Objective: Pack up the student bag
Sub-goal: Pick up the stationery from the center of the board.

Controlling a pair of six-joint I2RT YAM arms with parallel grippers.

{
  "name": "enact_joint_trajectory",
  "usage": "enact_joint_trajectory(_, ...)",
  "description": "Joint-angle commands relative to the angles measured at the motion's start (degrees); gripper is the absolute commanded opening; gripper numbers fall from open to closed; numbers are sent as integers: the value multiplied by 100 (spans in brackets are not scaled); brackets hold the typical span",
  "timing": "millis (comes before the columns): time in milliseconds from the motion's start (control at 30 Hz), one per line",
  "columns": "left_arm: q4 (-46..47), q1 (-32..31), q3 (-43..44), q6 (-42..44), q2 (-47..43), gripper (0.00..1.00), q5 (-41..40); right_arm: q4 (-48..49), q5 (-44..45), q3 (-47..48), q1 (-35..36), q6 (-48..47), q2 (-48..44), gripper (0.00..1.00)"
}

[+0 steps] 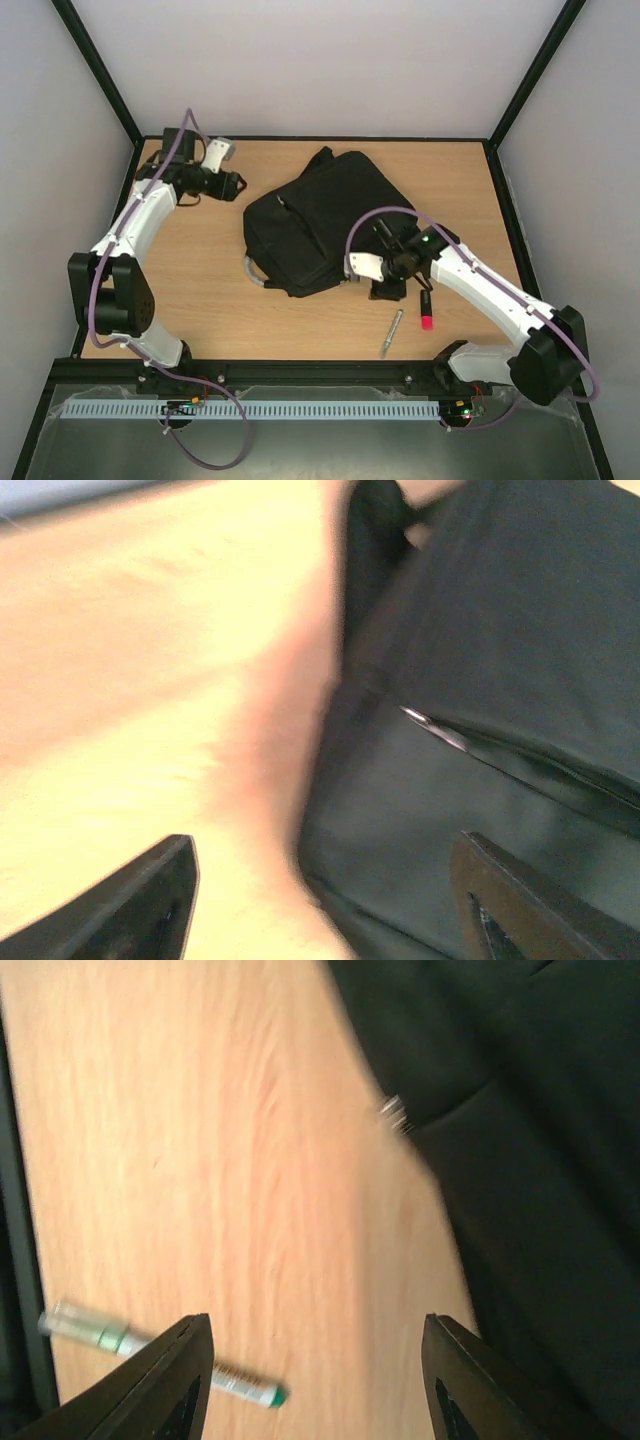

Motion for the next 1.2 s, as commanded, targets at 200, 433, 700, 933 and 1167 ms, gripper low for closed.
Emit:
enact_joint_trajectory(200,1517,519,1253,-2263,419,99,-3236,-1066,451,-968,-14,-1873,-142,55)
enact_joint_trajectory(433,1307,551,981,-1782,153,99,-1633,-751,719,-1353,-10,-2280,71,53)
enact_joint_trajectory(700,1251,481,521,-1429,-122,84,-10,-292,1077,-1921,-12,-2803,188,50)
enact_joint_trajectory(933,1192,399,435,-1468,-161,84,2,180,1054,-1977,3,-2700,637,44)
enact_joint_trajectory(1167,1218,375,428,-1507,-176,89,-159,532,1088,-2191,1,-2822,692,35)
